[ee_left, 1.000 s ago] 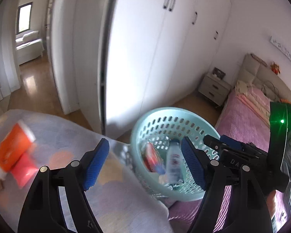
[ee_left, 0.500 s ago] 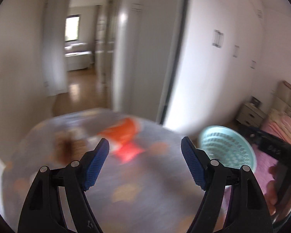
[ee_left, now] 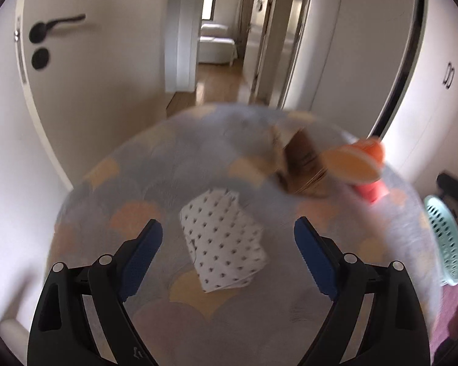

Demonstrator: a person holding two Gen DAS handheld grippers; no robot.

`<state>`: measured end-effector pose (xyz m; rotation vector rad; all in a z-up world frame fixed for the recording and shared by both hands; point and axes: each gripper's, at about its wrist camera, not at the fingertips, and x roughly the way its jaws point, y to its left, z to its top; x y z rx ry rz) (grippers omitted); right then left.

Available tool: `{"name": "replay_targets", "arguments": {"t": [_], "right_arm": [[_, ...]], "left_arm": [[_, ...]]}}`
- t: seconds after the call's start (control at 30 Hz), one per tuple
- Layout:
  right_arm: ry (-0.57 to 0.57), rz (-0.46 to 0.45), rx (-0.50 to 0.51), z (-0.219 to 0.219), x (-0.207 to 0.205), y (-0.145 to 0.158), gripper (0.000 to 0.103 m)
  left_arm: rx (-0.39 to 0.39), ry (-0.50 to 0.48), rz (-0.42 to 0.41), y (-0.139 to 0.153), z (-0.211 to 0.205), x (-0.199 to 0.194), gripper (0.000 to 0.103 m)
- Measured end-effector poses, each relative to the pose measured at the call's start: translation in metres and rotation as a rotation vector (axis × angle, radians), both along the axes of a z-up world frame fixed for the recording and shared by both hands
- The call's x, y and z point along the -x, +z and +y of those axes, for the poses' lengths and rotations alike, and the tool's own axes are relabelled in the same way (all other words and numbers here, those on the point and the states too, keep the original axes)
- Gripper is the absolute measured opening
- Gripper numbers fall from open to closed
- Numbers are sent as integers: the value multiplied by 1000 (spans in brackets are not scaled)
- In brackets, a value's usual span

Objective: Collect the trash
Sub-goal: 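Bring both open tools back over the table, then grasp the white heart-print paper with the left tool while the right tool grasps the brown booklet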

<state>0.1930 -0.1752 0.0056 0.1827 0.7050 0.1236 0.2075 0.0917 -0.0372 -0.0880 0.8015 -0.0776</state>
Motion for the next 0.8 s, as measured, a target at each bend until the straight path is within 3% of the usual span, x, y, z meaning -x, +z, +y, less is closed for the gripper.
{"name": "replay_targets", "arguments": {"t": [0.2, 0.27, 0.3, 0.37, 0.47, 0.57, 0.8], "right_arm": [[40, 21, 2, 35, -25, -5, 60], [67, 28, 24, 53, -32, -6, 60], [80, 28, 29, 60, -35, -7, 60], [114, 28, 32, 77, -41, -9, 60], [141, 50, 26, 97, -53, -14, 60], [132, 92, 40, 109, -67, -24, 60], [123, 147, 44, 120, -89, -47, 44]], "left_arm": [[1, -6, 18, -18, 7, -8, 79], [-20, 6, 24, -25, 4, -6, 65], [-46, 6, 31, -26, 1, -7, 50], [-54, 12, 29, -23, -1, -7, 49], [-50, 28, 22, -21, 3, -6, 36], [-32, 44, -10, -17, 6, -2, 16], [14, 25, -116, -7, 2, 18, 15]]}}
